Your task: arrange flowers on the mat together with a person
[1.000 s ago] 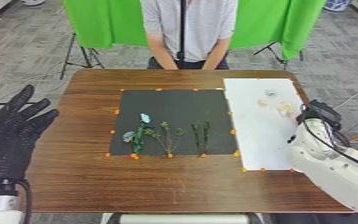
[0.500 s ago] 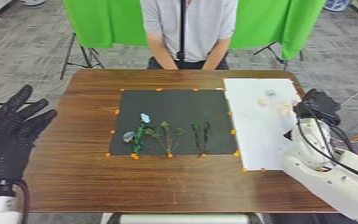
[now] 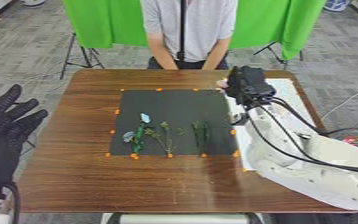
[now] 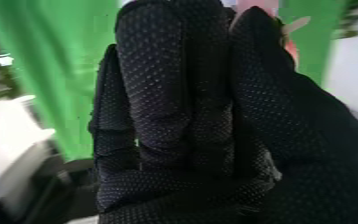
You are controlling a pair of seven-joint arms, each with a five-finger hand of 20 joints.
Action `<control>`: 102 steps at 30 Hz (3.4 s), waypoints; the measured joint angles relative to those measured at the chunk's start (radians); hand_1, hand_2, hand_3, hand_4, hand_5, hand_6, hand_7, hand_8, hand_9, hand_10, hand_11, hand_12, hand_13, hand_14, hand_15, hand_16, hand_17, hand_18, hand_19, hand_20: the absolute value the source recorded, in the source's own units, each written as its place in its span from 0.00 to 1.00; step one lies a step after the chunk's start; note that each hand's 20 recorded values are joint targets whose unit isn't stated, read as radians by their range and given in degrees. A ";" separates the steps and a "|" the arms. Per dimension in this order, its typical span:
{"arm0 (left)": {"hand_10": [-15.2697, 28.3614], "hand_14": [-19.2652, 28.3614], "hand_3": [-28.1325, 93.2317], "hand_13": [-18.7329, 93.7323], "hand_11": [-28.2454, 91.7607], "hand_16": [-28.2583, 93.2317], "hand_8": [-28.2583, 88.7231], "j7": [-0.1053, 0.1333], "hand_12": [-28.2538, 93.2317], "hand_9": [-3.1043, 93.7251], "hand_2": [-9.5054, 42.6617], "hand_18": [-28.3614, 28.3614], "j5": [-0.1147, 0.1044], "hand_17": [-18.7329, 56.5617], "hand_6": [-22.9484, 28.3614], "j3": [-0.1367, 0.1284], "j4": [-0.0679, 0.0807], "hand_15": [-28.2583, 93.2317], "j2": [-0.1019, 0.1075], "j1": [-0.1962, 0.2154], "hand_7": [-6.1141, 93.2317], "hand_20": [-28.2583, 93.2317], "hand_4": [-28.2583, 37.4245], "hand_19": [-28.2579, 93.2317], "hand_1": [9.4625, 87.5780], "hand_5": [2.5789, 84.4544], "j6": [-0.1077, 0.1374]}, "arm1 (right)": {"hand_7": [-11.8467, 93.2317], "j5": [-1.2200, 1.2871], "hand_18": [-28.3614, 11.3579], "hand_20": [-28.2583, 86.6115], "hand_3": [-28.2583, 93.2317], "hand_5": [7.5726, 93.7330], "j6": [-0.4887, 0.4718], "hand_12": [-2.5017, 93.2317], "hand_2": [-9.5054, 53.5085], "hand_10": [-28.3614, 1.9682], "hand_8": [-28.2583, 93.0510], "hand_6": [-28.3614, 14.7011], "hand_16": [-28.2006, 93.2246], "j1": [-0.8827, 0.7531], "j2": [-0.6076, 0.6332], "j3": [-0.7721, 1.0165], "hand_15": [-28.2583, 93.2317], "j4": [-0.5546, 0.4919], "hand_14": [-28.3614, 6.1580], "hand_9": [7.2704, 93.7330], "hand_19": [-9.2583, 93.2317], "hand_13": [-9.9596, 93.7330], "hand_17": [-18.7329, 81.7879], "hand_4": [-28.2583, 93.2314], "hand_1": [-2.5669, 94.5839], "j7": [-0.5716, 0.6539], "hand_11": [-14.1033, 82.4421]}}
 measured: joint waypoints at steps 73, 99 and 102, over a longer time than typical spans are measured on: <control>0.71 0.87 0.85 0.36 0.41 0.19 0.16 -0.095 0.34 0.36 0.32 0.85 0.045 0.13 0.54 0.016 0.013 0.63 -0.047 -0.092 0.18 0.40 0.04 0.58 0.16 0.36 -0.048 | 0.27 0.037 0.21 0.38 0.81 0.70 -0.256 0.32 0.00 0.65 0.17 0.76 0.44 0.395 -0.479 -0.551 0.66 0.217 0.63 0.85 0.80 0.76 0.37 0.00 0.54 -0.042 0.30; 0.70 0.86 0.84 0.36 0.39 0.19 0.17 0.006 0.34 0.35 0.33 0.85 -0.037 0.12 0.52 0.020 0.020 0.62 0.014 0.002 0.17 0.39 0.00 0.57 0.13 0.35 -0.003 | 0.24 0.605 0.14 0.38 0.82 0.57 -0.021 0.18 0.15 0.39 0.14 0.66 0.33 -0.310 -0.082 0.501 0.67 -0.204 0.32 0.63 0.71 0.60 0.28 0.03 0.30 -0.341 0.32; 0.70 0.86 0.84 0.36 0.39 0.19 0.17 0.009 0.34 0.35 0.33 0.85 -0.043 0.12 0.52 0.021 0.020 0.62 0.015 0.003 0.17 0.39 0.00 0.56 0.13 0.35 0.000 | 0.24 0.762 0.13 0.38 0.82 0.54 -0.017 0.18 0.16 0.37 0.14 0.65 0.32 -0.453 -0.058 0.648 0.67 -0.220 0.30 0.60 0.70 0.58 0.26 0.03 0.28 -0.419 0.32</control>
